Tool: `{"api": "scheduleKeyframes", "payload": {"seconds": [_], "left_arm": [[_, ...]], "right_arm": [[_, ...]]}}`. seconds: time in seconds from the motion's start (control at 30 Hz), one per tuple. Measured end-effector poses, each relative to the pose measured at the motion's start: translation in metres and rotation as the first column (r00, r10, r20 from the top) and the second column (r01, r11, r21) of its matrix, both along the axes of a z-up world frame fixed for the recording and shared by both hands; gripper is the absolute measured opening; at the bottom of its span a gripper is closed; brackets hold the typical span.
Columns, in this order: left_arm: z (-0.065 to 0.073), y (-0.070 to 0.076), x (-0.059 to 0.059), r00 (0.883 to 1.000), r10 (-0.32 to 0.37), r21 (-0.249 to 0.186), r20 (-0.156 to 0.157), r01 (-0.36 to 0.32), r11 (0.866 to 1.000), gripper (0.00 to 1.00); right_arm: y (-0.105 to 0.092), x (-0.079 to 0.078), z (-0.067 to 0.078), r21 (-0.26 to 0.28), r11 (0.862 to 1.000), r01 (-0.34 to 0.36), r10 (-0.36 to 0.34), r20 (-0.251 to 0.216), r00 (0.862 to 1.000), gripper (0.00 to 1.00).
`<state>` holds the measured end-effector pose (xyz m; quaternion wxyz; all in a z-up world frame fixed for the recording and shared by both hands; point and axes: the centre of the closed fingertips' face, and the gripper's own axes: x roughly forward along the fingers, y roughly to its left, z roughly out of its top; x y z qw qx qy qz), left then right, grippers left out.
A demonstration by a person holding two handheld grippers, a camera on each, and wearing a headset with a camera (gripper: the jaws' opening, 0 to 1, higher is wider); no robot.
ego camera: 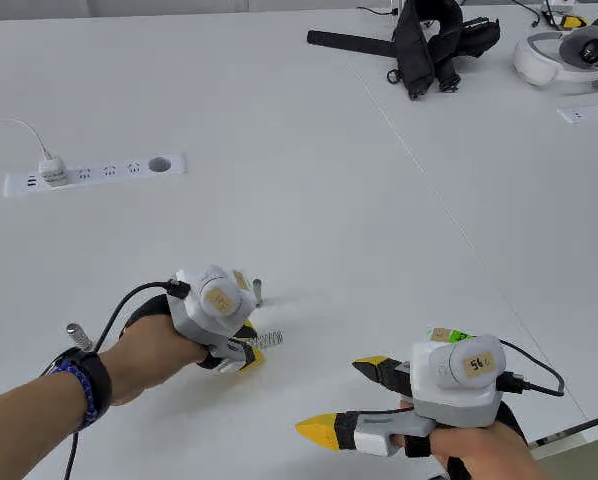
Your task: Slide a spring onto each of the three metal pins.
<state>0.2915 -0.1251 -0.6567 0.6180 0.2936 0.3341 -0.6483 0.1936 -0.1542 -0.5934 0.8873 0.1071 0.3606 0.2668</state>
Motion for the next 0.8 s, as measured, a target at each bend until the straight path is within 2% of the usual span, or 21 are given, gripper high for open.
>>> {"api": "scheduleKeyframes", "payload": {"seconds": [0.03,0.07,0.17,0.23,0.27,0.3,0.33,0.37,0.5,0.53,0.67,0.8], "left_arm": [[0.000,0.000,0.001,1.000,-0.004,0.002,0.011,0.004,1.000,0.20],[-0.001,0.001,0.003,0.999,-0.020,0.014,0.046,0.019,1.000,0.18],[-0.001,0.002,0.003,0.999,-0.007,0.013,0.050,0.006,1.000,0.12],[-0.001,0.003,0.002,0.999,-0.001,0.012,0.050,0.000,1.000,0.12],[-0.001,0.004,0.002,0.998,0.000,0.014,0.057,0.000,1.000,0.11],[-0.001,0.004,0.001,0.996,-0.025,0.021,0.087,0.023,1.000,0.11],[-0.001,0.005,0.001,0.995,-0.033,0.029,0.098,0.030,0.999,0.11],[-0.001,0.006,-0.001,0.995,-0.027,0.030,0.095,0.025,0.999,0.11],[-0.001,0.012,-0.006,0.998,0.042,0.020,0.040,-0.043,0.999,0.10],[-0.001,0.014,-0.007,0.998,0.049,0.019,0.034,-0.050,0.999,0.10],[0.002,0.025,-0.014,0.998,0.050,0.020,0.044,-0.051,0.998,0.10],[0.008,0.036,-0.019,0.994,0.105,-0.003,0.022,-0.105,0.994,0.10]], "right_arm": [[0.000,0.000,0.000,0.000,1.000,-0.001,0.001,0.001,1.000,0.78],[0.000,0.000,0.000,-0.001,1.000,-0.001,0.001,0.001,1.000,0.78],[-0.002,-0.001,0.001,0.002,1.000,0.004,-0.004,0.001,1.000,0.78],[-0.001,-0.001,0.001,0.001,1.000,0.003,-0.003,0.000,1.000,0.78],[-0.001,-0.001,0.001,0.001,1.000,0.001,-0.001,0.000,1.000,0.78],[-0.001,-0.001,0.001,0.000,1.000,-0.001,0.001,0.000,1.000,0.78],[0.000,-0.001,0.001,0.000,1.000,-0.003,0.003,0.002,1.000,0.78],[0.000,0.000,0.001,0.001,1.000,-0.003,0.003,0.003,1.000,0.78],[0.003,0.001,0.002,0.003,1.000,-0.004,0.004,0.005,1.000,0.78],[0.003,0.001,0.003,0.003,1.000,-0.005,0.005,0.005,1.000,0.78],[0.004,0.001,0.005,0.004,1.000,-0.010,0.009,0.011,1.000,0.78],[0.005,0.001,0.006,0.013,1.000,-0.013,0.013,0.011,1.000,0.77]]}}
